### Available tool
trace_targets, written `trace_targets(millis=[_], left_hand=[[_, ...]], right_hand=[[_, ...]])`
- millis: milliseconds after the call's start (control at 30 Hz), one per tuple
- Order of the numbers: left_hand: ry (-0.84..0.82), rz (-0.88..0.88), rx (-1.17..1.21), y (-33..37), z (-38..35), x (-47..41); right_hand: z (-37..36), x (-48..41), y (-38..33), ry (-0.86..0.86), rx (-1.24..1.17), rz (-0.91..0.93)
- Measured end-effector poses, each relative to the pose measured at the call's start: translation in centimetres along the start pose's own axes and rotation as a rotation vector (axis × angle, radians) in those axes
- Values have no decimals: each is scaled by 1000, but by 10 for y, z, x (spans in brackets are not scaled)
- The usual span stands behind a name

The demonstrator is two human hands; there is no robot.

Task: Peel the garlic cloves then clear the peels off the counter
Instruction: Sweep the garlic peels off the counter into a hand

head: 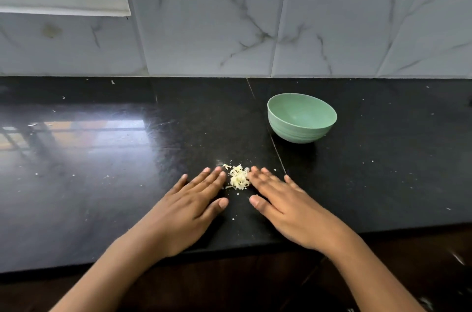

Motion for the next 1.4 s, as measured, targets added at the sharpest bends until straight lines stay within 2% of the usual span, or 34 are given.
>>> trace_targets(millis=[133, 233, 267, 333, 400, 500, 633, 767, 900, 1000, 1100, 1167, 1267, 1400], left_hand=[[187, 104, -16, -7, 2, 41], [286, 95, -16, -6, -3, 62], [303, 100, -28, -5, -3, 66], [329, 124, -56, -3, -3, 66], [361, 139, -85, 1, -1, 65], [380, 166, -123, 5, 0, 67], [311, 239, -154, 5, -5, 63], [211, 305, -154, 5, -6, 45], [178, 327, -170, 4, -5, 31], [177, 320, -177, 4, -5, 33], [187, 313, -141, 4, -5, 34], [211, 303, -125, 4, -4, 34], [278, 268, -76, 3, -1, 37], [372, 195, 137, 6, 2, 48]], right_hand=[[5, 37, 9, 85, 62, -51], [-14, 60, -31, 81, 37, 216], [-26, 64, -40, 4, 41, 281], [-33, 59, -51, -36, 109, 318], [-26, 46, -55, -7, 53, 326], [-19, 27, -36, 16, 112, 229], [0, 28, 3, 162, 71, 3], [6, 14, 35, 56, 71, -214], [0, -15, 11, 15, 78, -62], [0, -24, -8, -32, -70, 70], [24, -44, -7, 127, -187, 80], [28, -60, -10, 148, -179, 113], [14, -72, -26, 72, -70, 239], [13, -55, -34, 80, -16, 378]])
Point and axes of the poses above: each hand's wrist, its own x-axis away from the middle knuckle, its own z-axis out of the back of the hand, y = z × x, the point moved 7 cm from there along -x, towards the middle knuckle, and after that the axes turned 2 degrees about -x, right-handed, at the moved point
